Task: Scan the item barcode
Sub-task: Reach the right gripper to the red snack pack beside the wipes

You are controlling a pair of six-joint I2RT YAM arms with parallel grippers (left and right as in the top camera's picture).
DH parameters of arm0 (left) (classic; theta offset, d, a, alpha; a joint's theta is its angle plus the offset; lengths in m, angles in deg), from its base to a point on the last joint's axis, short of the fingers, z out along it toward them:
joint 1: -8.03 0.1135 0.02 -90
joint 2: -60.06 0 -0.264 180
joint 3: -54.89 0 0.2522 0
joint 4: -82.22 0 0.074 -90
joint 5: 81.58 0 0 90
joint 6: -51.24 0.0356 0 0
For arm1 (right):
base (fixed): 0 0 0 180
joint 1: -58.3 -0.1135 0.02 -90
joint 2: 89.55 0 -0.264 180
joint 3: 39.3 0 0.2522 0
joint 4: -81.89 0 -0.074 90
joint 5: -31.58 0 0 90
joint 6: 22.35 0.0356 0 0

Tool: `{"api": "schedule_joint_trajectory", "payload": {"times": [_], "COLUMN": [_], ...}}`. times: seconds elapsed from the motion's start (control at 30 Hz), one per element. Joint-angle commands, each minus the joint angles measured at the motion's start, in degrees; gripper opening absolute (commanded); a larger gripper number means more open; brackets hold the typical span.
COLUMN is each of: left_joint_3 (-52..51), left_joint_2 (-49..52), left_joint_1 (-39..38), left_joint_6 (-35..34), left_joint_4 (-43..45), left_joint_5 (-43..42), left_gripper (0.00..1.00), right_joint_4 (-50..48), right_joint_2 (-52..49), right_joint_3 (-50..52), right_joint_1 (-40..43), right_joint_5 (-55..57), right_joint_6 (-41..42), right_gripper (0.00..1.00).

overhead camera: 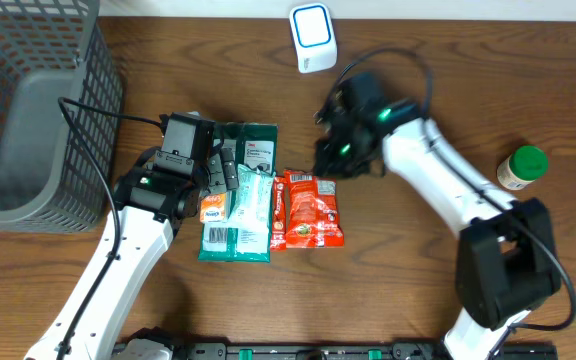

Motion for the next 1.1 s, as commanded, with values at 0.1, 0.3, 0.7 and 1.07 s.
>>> {"api": "schedule_joint_trajectory", "payload": {"times": [0.1, 0.3, 0.7, 1.07], "left_joint_3": [0.9, 0.9, 0.9, 0.9], "left_joint_2": [-0.02, -0.02, -0.02, -0.02], "left_joint_1": [0.02, 0.02, 0.02, 0.02], "left_joint_6": [-0.33, -0.33, -0.33, -0.33], "left_joint_4": [-0.09, -0.09, -0.09, -0.09], "left_joint_5": [0.7, 0.72, 0.7, 0.7], "left_gripper": [0.93, 0.93, 0.93, 0.93], "right_joint_4": [-6.16, -2.58, 5.88, 6.43], "right_joint_2": [0.2, 0.2, 0.2, 1.75], "right_joint_3": [8.28, 9.16, 9.16, 8.48], "right_joint_1": [-9.31, -11.43, -8.98, -8.81], "right_joint_5": [8.63, 16.74, 27.98, 17.73], "right_joint_6": [8.48, 8.44, 8.15, 5.6], "right_gripper": [0.01, 0.01, 0.01, 0.01]}}
